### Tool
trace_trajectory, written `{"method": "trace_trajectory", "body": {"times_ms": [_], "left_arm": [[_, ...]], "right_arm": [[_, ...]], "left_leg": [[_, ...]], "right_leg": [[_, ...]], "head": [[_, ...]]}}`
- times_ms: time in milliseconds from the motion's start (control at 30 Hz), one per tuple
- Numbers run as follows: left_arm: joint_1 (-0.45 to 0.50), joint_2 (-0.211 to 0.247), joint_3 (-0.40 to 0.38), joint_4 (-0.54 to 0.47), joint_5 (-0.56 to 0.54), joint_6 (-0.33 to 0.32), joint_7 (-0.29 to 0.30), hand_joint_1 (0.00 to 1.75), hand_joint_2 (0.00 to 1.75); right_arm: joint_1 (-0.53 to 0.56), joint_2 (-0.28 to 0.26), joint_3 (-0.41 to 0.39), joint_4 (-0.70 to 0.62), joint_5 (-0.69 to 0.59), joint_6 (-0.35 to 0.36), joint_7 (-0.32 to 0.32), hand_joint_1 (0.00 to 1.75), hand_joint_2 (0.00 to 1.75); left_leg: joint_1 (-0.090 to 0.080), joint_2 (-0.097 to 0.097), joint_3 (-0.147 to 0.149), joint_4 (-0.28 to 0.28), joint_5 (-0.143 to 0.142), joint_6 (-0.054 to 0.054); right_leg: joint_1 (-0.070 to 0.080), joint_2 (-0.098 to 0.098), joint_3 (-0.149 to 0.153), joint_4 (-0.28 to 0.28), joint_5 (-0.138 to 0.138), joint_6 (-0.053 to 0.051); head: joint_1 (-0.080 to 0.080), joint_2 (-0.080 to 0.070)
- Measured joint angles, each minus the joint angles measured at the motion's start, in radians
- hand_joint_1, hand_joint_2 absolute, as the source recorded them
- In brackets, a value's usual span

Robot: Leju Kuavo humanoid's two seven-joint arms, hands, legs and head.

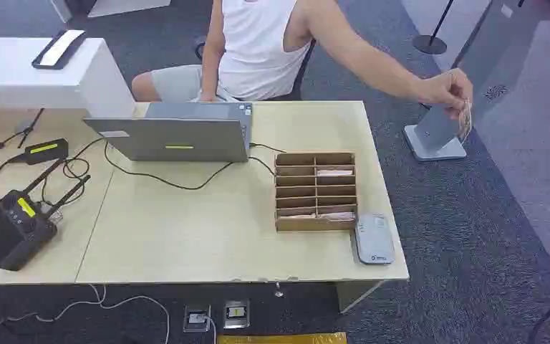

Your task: Pass the card to the sensor for recognition and then transmit it.

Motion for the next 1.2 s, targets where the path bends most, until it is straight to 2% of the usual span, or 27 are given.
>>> {"method": "trace_trajectory", "body": {"times_ms": [67, 200, 300, 433, 567, 667, 767, 1033, 1200], "left_arm": [[0.001, 0.000, -0.002, 0.000, 0.002, 0.000, 0.000, 0.00, 0.00], [0.000, 0.001, -0.005, 0.000, 0.001, 0.000, 0.000, 0.00, 0.00], [0.004, 0.004, -0.005, 0.000, -0.001, 0.000, 0.000, 0.00, 0.00], [0.001, 0.006, -0.007, 0.000, -0.008, -0.001, 0.001, 0.00, 0.00], [0.000, 0.006, -0.013, -0.002, -0.020, -0.011, 0.001, 0.00, 0.00], [0.001, 0.008, -0.019, -0.002, -0.021, -0.012, 0.001, 0.00, 0.00], [0.000, 0.010, -0.023, -0.002, -0.023, -0.016, 0.001, 0.00, 0.00], [0.002, 0.023, -0.027, -0.002, -0.019, -0.033, 0.001, 0.00, 0.00], [0.004, 0.027, -0.027, -0.002, -0.018, -0.031, 0.003, 0.00, 0.00]], "right_arm": [[-0.097, -0.027, 0.035, -0.029, -0.077, -0.003, 0.002, 0.00, 1.75], [-0.204, -0.072, 0.221, -0.152, -0.339, -0.062, 0.039, 0.00, 1.75], [-0.255, -0.095, 0.370, -0.264, -0.389, -0.080, 0.060, 0.00, 1.75], [-0.306, -0.092, 0.606, -0.432, -0.289, -0.049, 0.082, 0.00, 1.75], [-0.316, -0.070, 0.807, -0.568, -0.145, -0.027, 0.053, 0.00, 1.75], [-0.298, -0.035, 0.905, -0.658, -0.004, -0.014, 0.057, 0.00, 1.75], [-0.264, -0.002, 1.008, -0.773, 0.147, 0.045, 0.054, 0.00, 1.75], [-0.217, 0.064, 1.176, -0.955, 0.248, 0.118, 0.053, 0.00, 1.75], [-0.212, 0.094, 1.230, -0.999, 0.266, 0.132, 0.053, 0.00, 1.75]], "left_leg": [[0.000, -0.002, 0.000, 0.000, 0.000, 0.001], [0.000, -0.014, -0.003, 0.000, 0.004, 0.001], [0.000, -0.014, -0.006, 0.000, 0.004, 0.001], [0.000, -0.011, -0.005, 0.000, 0.004, 0.001], [0.002, -0.014, -0.005, 0.000, 0.005, -0.001], [0.002, -0.016, -0.005, 0.000, 0.006, -0.002], [0.003, -0.015, -0.004, 0.000, 0.006, -0.002], [0.003, -0.017, -0.005, 0.000, 0.006, -0.002], [0.003, -0.017, -0.005, 0.000, 0.006, -0.002]], "right_leg": [[0.000, -0.003, 0.000, 0.000, 0.000, 0.000], [0.000, -0.014, 0.000, 0.000, 0.000, 0.000], [0.000, -0.014, 0.000, 0.000, 0.000, 0.000], [0.001, -0.010, -0.001, 0.001, 0.000, 0.000], [0.002, -0.013, 0.000, 0.001, 0.000, 0.000], [0.003, -0.015, 0.000, 0.001, 0.000, 0.000], [0.003, -0.014, -0.001, 0.001, 0.000, 0.000], [0.003, -0.016, -0.001, 0.001, 0.000, 0.000], [0.003, -0.017, -0.001, 0.001, 0.000, 0.000]], "head": [[0.000, 0.000], [0.000, 0.000], [-0.001, 0.000], [-0.001, 0.000], [-0.001, 0.000], [0.000, 0.000], [-0.001, 0.000], [-0.001, 0.000], [0.000, 0.000]]}}
